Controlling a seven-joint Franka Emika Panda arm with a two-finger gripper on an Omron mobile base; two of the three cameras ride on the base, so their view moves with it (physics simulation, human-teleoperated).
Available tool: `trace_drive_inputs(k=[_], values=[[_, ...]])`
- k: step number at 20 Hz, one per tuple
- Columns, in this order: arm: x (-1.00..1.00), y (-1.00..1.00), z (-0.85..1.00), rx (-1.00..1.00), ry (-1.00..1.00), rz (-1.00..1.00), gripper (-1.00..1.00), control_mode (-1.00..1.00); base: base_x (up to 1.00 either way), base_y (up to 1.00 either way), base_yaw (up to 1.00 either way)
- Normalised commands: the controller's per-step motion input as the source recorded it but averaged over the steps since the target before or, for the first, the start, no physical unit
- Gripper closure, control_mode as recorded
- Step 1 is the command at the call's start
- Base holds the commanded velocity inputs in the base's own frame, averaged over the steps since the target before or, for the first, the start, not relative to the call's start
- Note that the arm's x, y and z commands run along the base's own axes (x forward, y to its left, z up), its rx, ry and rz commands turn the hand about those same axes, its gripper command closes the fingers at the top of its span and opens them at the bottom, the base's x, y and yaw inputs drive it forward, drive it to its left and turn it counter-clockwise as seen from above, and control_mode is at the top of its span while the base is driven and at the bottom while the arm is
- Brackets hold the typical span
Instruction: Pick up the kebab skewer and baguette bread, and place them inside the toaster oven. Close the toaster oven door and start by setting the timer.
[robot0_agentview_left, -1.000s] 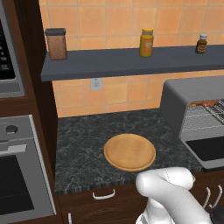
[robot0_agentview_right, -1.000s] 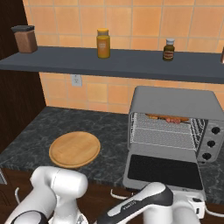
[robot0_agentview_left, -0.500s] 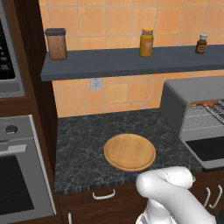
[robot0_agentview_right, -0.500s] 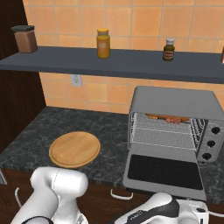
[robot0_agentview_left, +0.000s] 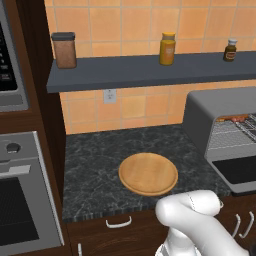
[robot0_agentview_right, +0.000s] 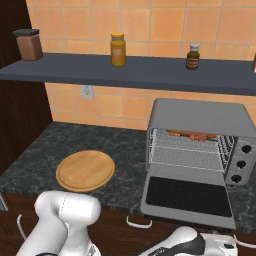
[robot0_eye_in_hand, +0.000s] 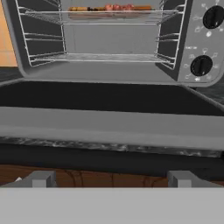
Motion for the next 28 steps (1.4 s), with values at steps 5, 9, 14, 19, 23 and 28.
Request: trace_drive_inputs(k=[5,9,14,19,23,28], values=[[0.01,-0.05,-0.24,0.0,0.0,0.0,-1.0,-1.0,0.0,0.0,0.0],[0.11,-0.05,-0.14,0.0,0.0,0.0,-1.0,-1.0,0.0,0.0,0.0],[0.14,-0.06,-0.01,0.01,0.0,0.0,-1.0,-1.0,0.0,0.0,0.0],[0.05,-0.05,0.0,0.02,0.0,-0.01,-1.0,-1.0,0.0,0.0,0.0],[0.0,0.0,-0.05,0.0,0.0,-0.02,-1.0,-1.0,0.0,0.0,0.0],[0.06,0.0,-0.12,0.0,0.0,0.0,-1.0,-1.0,0.0,0.0,0.0]])
